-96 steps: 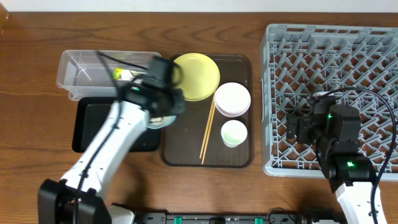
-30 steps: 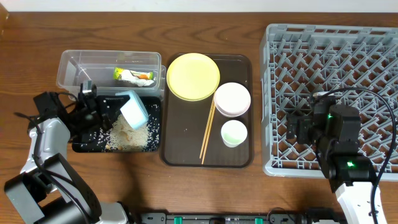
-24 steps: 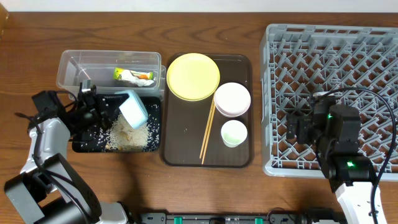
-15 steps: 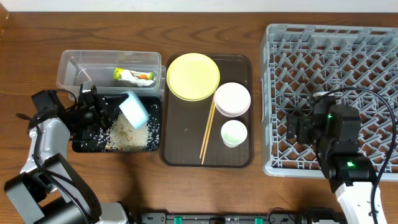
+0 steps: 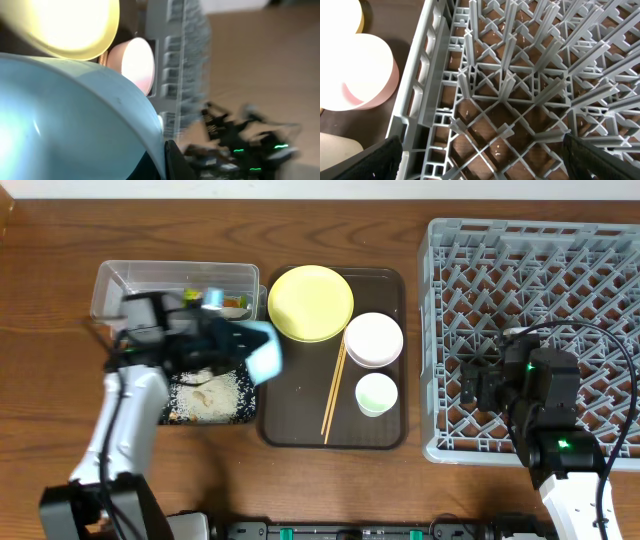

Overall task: Sort waste into correct bins and load items into the dishwasher rack
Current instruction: 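Set the emptied blue bowl back on the brown tray with the left gripper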

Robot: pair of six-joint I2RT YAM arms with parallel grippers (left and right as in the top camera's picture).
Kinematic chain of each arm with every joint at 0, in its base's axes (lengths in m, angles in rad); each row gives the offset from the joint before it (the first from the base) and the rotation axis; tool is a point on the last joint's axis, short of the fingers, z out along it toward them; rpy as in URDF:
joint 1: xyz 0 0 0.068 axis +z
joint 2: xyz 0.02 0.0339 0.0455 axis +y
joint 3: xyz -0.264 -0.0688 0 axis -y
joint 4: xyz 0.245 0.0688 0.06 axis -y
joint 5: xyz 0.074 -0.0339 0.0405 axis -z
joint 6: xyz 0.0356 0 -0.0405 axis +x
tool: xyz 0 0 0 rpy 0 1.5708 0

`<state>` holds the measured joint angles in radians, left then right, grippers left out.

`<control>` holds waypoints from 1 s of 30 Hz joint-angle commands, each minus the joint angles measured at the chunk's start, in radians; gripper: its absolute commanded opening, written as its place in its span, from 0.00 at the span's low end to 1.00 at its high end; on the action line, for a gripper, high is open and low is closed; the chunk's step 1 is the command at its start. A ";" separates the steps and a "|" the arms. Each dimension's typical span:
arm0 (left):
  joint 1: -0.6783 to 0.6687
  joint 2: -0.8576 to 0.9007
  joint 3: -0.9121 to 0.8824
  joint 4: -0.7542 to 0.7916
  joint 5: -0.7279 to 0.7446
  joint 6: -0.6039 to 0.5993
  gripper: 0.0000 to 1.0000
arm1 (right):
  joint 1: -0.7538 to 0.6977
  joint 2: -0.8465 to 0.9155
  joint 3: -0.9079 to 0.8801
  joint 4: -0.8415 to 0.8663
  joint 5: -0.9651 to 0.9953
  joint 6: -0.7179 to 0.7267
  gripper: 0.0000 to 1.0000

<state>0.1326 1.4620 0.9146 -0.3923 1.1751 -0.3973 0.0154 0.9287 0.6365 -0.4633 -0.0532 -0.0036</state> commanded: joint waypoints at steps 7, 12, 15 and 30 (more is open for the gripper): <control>-0.456 0.000 0.002 0.054 -0.797 0.091 0.06 | -0.009 0.001 0.019 -0.001 -0.004 0.014 0.99; -0.580 0.062 0.002 0.063 -1.052 0.144 0.06 | -0.009 0.001 0.019 -0.001 -0.007 0.014 0.99; -0.609 0.104 0.002 0.067 -1.090 0.154 0.06 | -0.009 0.001 0.019 -0.001 -0.012 0.015 0.99; -0.623 0.110 0.024 0.056 -1.039 0.169 0.42 | -0.009 0.001 0.019 0.006 -0.011 0.014 0.99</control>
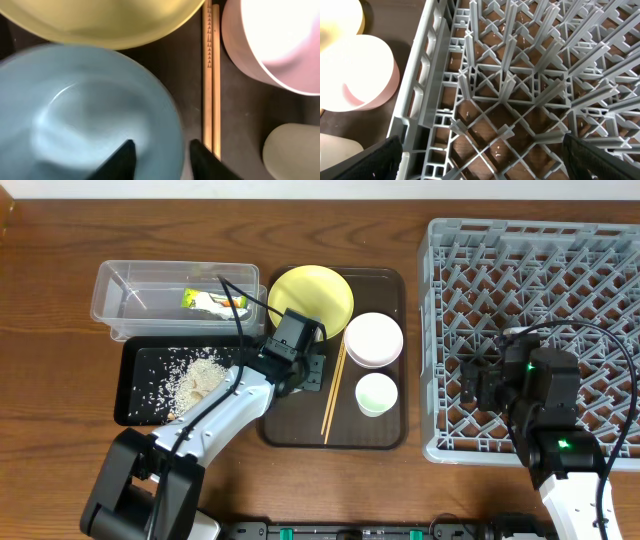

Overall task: Sort waste into correct bins and load items into the dishwasher rack
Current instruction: 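Set the emptied blue bowl back on the brown tray with the left gripper, then grasp the white cup with the left gripper and lift it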

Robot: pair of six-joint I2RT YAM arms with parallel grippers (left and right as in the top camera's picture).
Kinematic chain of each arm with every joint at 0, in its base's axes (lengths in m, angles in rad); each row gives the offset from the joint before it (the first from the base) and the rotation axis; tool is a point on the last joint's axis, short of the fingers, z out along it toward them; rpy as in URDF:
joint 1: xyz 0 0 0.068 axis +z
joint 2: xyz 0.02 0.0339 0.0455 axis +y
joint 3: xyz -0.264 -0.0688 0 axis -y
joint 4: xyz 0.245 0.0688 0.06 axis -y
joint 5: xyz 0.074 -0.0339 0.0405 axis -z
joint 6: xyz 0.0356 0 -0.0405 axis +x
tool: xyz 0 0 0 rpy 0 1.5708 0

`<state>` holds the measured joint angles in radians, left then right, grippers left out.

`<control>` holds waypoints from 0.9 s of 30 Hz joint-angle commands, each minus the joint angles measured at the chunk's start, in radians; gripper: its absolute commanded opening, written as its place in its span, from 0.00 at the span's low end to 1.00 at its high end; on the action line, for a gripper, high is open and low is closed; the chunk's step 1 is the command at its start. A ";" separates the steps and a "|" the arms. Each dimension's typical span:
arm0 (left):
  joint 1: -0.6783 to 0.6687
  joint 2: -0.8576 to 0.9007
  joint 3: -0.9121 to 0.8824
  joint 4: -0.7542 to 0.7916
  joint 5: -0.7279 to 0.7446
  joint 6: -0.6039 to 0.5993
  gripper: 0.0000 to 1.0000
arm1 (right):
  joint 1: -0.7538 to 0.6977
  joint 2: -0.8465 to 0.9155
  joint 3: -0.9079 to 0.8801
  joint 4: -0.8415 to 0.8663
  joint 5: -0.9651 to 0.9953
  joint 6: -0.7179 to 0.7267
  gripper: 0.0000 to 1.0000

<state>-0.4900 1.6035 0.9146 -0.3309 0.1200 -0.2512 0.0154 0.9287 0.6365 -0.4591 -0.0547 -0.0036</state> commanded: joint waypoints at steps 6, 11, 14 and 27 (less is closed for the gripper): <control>-0.001 -0.147 0.076 0.006 0.105 0.022 0.46 | -0.009 0.001 0.019 0.003 -0.010 0.014 0.99; -0.009 -0.195 0.076 0.035 0.187 0.021 0.47 | -0.009 0.001 0.019 0.003 -0.010 0.014 0.99; -0.041 -0.179 0.069 0.027 0.187 0.022 0.48 | -0.009 0.001 0.019 0.003 -0.010 0.014 0.99; -0.191 0.033 0.068 0.026 0.183 0.002 0.48 | -0.009 0.001 0.019 0.002 -0.011 0.015 0.99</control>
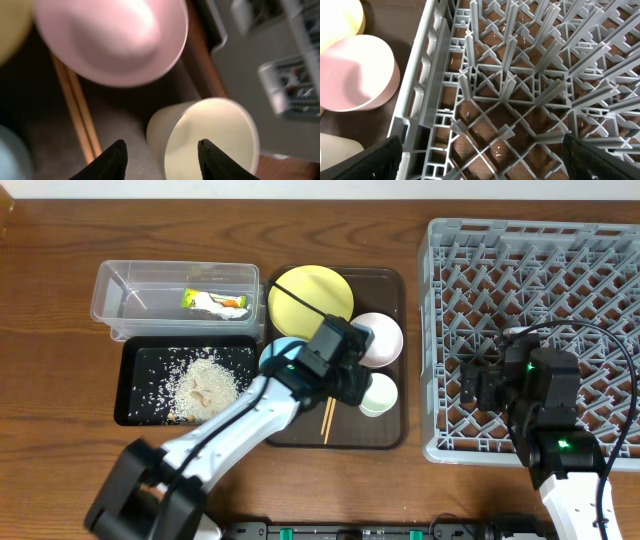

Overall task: Sort waste into correct bins and load items into the dishwasher rack
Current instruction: 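Grasp the white cup with the left gripper and lift it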

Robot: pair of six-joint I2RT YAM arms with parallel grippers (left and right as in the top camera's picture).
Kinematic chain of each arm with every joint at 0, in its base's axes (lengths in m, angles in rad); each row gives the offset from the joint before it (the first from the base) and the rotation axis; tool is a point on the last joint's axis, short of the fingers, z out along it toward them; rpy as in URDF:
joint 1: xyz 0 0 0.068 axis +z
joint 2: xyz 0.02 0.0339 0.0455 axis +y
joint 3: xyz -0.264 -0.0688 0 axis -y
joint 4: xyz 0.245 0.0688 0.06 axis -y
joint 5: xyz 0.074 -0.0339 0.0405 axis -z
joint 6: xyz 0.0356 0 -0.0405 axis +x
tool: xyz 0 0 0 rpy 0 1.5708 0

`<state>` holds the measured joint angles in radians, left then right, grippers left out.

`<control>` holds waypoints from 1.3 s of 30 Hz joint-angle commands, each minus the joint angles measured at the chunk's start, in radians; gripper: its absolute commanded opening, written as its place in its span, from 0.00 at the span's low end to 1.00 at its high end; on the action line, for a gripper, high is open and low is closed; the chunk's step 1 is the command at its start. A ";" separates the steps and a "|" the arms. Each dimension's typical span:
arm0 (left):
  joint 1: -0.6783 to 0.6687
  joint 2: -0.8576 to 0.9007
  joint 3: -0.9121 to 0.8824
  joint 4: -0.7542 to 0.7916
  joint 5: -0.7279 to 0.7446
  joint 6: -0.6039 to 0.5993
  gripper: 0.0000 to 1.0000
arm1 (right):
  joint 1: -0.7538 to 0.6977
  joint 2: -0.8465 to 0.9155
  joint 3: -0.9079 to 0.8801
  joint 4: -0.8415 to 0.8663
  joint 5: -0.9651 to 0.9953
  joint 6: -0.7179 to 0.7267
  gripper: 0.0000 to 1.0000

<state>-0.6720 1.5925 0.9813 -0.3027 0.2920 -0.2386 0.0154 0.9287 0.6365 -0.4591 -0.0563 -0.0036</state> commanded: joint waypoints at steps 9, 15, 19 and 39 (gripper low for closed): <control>0.001 0.042 0.003 -0.006 0.010 -0.022 0.10 | -0.009 0.001 0.019 0.021 -0.008 0.037 0.99; 0.091 -0.064 0.003 -0.001 0.012 -0.128 0.06 | -0.009 0.001 0.019 0.136 -0.021 0.037 0.99; 0.226 -0.134 0.003 0.047 0.084 -0.269 0.06 | -0.009 0.004 0.019 0.223 -0.180 0.035 0.99; 0.435 0.122 0.003 0.810 1.004 -0.896 0.06 | 0.004 0.449 0.019 0.755 -1.235 -0.019 0.98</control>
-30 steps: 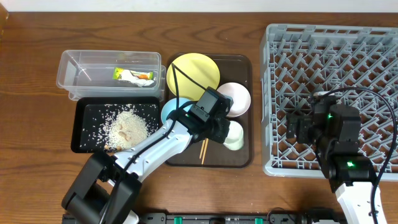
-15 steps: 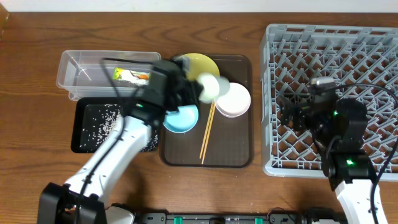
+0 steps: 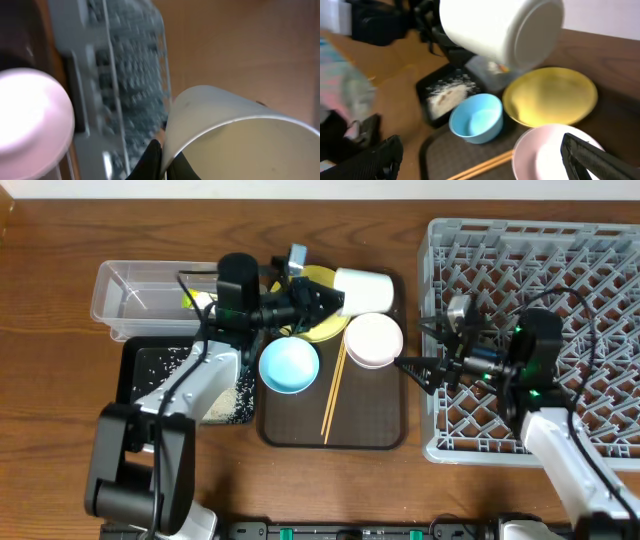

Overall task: Sort waste into correct bins and load items into the dishwasher rack
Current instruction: 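Grasp the white cup with the left gripper and lift it, then hand the white cup from the left gripper to the right gripper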

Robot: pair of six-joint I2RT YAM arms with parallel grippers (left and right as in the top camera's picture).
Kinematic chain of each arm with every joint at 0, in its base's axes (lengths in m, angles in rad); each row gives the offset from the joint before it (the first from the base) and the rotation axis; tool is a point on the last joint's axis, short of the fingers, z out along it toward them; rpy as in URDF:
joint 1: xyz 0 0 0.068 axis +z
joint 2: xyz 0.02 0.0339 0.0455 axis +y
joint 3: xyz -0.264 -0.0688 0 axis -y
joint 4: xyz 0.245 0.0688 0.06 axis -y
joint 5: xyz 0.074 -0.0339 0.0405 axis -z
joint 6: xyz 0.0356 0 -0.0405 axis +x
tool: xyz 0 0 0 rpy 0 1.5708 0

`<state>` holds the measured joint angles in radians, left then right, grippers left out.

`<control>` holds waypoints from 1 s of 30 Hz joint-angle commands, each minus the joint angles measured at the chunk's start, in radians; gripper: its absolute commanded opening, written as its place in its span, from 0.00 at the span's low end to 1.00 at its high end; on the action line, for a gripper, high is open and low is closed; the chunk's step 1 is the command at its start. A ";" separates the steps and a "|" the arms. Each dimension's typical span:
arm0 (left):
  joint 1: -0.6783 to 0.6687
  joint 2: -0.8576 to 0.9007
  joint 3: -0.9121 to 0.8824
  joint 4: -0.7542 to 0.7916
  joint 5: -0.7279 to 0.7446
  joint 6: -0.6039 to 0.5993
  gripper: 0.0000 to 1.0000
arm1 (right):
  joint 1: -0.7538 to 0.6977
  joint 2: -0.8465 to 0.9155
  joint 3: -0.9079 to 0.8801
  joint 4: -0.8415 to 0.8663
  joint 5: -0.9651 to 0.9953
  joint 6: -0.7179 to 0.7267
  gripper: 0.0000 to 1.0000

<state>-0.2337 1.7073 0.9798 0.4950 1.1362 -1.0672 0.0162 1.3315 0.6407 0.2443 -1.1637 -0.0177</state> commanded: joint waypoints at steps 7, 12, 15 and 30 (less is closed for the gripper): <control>-0.034 0.007 0.004 0.012 0.212 -0.068 0.06 | 0.024 0.125 0.015 0.290 -0.128 0.085 0.98; -0.068 0.007 0.004 0.012 0.214 -0.067 0.06 | 0.037 0.130 0.015 0.390 -0.127 0.127 0.95; -0.078 0.007 0.004 0.012 0.214 -0.067 0.06 | 0.037 0.130 0.015 0.431 -0.127 0.140 0.93; -0.117 0.007 0.004 0.012 0.195 -0.068 0.06 | 0.038 0.130 0.015 0.564 -0.118 0.212 0.74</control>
<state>-0.3443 1.7149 0.9798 0.4995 1.3235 -1.1297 0.0463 1.4590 0.6415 0.8059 -1.2892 0.1822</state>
